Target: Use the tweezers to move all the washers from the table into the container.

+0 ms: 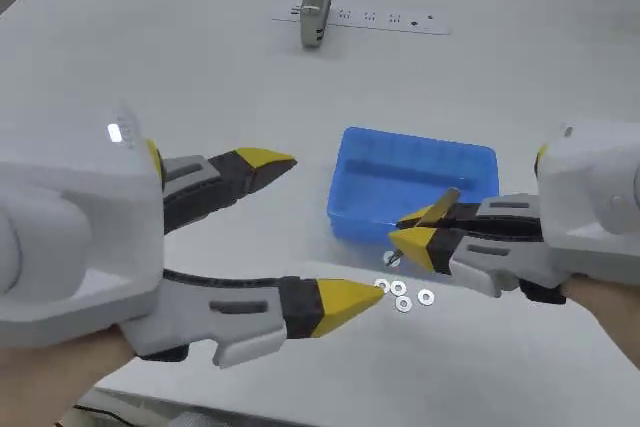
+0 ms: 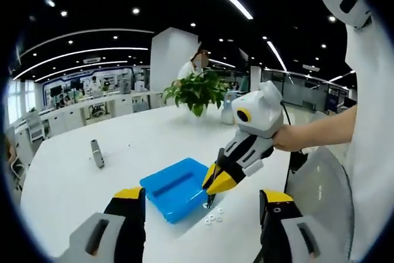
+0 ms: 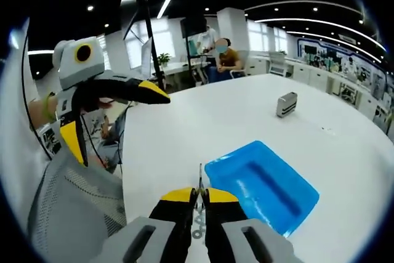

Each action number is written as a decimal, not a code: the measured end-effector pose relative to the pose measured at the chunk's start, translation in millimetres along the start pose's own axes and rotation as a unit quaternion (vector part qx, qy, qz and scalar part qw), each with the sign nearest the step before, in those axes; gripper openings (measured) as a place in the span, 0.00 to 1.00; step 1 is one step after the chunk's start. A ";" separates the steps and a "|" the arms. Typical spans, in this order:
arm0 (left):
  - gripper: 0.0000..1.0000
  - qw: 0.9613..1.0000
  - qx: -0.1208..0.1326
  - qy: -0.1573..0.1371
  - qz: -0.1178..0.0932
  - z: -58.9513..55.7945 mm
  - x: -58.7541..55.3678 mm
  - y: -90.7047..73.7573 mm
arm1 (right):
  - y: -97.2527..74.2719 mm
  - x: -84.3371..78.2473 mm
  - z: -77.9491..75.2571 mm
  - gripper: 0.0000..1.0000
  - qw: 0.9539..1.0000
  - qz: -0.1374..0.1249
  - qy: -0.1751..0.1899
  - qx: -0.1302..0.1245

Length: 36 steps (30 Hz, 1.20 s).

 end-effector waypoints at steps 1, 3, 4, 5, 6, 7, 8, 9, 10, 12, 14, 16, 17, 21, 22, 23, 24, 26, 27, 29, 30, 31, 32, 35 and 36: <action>0.81 1.000 0.006 0.000 0.000 -0.8 0.3 -0.9 | -3.6 1.9 -1.3 0.02 1.000 0.002 -0.003 -0.003; 0.88 1.000 0.025 -0.001 -0.010 -0.3 1.8 -2.5 | -9.6 3.8 -4.1 0.02 1.000 0.003 -0.009 -0.009; 0.92 0.999 0.031 -0.006 -0.013 -0.5 2.4 -3.4 | -12.0 4.8 -5.3 0.02 1.000 0.003 -0.010 -0.012; 0.95 0.999 0.040 -0.008 -0.022 -0.6 3.6 -4.6 | -14.5 5.9 -6.6 0.02 1.000 0.003 -0.012 -0.014; 0.99 0.999 0.046 -0.009 -0.026 -0.2 4.1 -5.7 | -16.3 6.6 -7.8 0.02 1.000 0.005 -0.014 -0.017; 0.99 0.998 0.048 -0.010 -0.025 -0.3 4.3 -7.2 | -18.0 7.3 -9.2 0.02 1.000 0.005 -0.015 -0.020; 0.99 0.998 0.054 -0.011 -0.032 0.1 5.0 -8.9 | -20.4 8.0 -11.3 0.02 1.000 0.005 -0.015 -0.026; 0.99 0.998 0.058 -0.011 -0.035 0.4 5.4 -9.9 | -22.0 8.6 -13.1 0.02 0.999 0.005 -0.014 -0.029; 0.99 0.997 0.063 -0.014 -0.039 0.7 5.8 -11.5 | -24.2 9.3 -15.4 0.02 0.999 0.002 -0.013 -0.035; 0.99 0.996 0.069 -0.016 -0.046 0.9 5.6 -13.4 | -27.5 10.2 -19.9 0.02 0.999 0.000 -0.014 -0.044; 0.99 0.996 0.073 -0.016 -0.044 0.6 4.5 -13.9 | -30.3 10.5 -26.2 0.03 0.998 -0.001 -0.018 -0.062; 0.99 0.996 0.079 -0.012 -0.039 0.2 3.9 -15.1 | -31.3 9.5 -32.0 0.03 0.997 0.003 -0.016 -0.074; 0.99 0.996 0.081 -0.013 -0.039 0.1 4.2 -16.4 | -31.0 8.7 -36.3 0.03 0.997 0.006 -0.013 -0.077; 0.99 0.995 0.090 -0.013 -0.047 1.3 5.5 -23.0 | -27.2 5.7 -50.4 0.03 0.996 0.013 -0.004 -0.093; 0.99 0.995 0.091 -0.013 -0.045 1.8 5.2 -24.0 | -25.8 4.1 -53.7 0.03 0.995 0.019 -0.003 -0.098; 0.99 0.995 0.093 -0.012 -0.044 2.5 4.8 -25.4 | -23.9 2.0 -58.3 0.03 0.994 0.027 -0.003 -0.103; 0.99 0.994 0.095 -0.011 -0.044 2.9 4.7 -26.0 | -22.3 0.4 -61.0 0.03 0.994 0.030 -0.004 -0.105; 0.99 0.994 0.102 -0.013 -0.046 4.2 4.3 -29.2 | -18.9 -4.0 -67.4 0.03 0.993 0.042 0.000 -0.111; 0.99 0.993 0.104 -0.013 -0.048 4.6 4.1 -30.4 | -16.3 -6.6 -70.8 0.03 0.993 0.046 0.000 -0.111; 0.99 0.993 0.110 -0.016 -0.049 5.6 3.4 -32.4 | -13.0 -11.1 -75.3 0.03 0.992 0.053 0.007 -0.112; 0.98 0.992 0.112 -0.016 -0.050 5.8 3.0 -33.6 | -11.4 -13.0 -76.4 0.03 0.992 0.053 0.006 -0.113; 0.97 0.992 0.113 -0.016 -0.051 5.9 2.8 -34.3 | -10.1 -14.8 -78.1 0.03 0.992 0.056 0.003 -0.117; 0.97 0.992 0.116 -0.016 -0.053 6.3 2.9 -35.3 | -7.9 -18.0 -80.4 0.03 0.990 0.067 -0.004 -0.123; 0.98 0.992 0.114 -0.020 -0.056 6.1 3.5 -36.2 | -1.8 -21.3 -83.8 0.03 0.991 0.056 0.007 -0.119; 0.98 0.992 0.114 -0.021 -0.057 5.9 3.8 -36.2 | 1.1 -23.1 -84.9 0.03 0.991 0.058 0.013 -0.117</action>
Point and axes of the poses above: the centre of the closed fingertips' face, and the gripper's own axes: y roughly forward along the fingers, z roughly to its left, x roughly out of its top, the point moved 9 cm from there along -y, roughly backward along the fingers, and after that the axes turned 3 degrees about -y, right-handed, at the moved point
